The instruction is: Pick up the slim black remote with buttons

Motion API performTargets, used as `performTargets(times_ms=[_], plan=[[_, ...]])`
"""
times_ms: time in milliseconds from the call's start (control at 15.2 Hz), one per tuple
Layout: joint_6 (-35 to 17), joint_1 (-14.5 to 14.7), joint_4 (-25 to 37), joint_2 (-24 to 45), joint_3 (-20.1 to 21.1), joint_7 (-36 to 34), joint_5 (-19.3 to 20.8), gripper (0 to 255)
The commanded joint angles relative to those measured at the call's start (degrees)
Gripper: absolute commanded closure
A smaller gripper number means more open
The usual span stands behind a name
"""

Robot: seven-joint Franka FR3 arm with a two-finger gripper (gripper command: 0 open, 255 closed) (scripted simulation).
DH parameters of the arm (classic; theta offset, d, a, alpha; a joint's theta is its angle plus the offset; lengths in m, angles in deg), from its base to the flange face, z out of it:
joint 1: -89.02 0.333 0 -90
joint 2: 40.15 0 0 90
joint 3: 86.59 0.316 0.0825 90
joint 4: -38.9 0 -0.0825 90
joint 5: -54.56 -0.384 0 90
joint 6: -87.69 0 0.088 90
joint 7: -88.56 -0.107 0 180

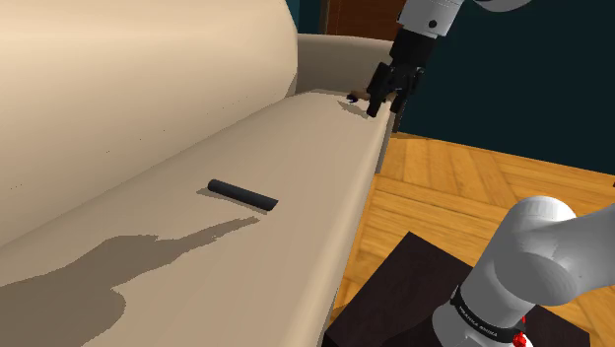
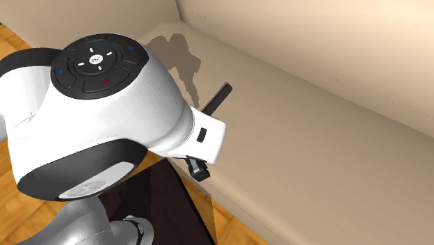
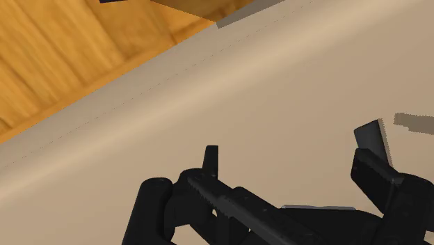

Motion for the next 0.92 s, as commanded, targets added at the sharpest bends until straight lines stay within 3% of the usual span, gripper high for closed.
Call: performTargets(times_ms=[0, 858], plan=[[0.0, 0.0, 0.0, 0.0, 0.0, 0.0, 0.0, 0], [-12.7, 5.2, 6.6, 23.5, 6.8, 1.2, -2.0, 0]])
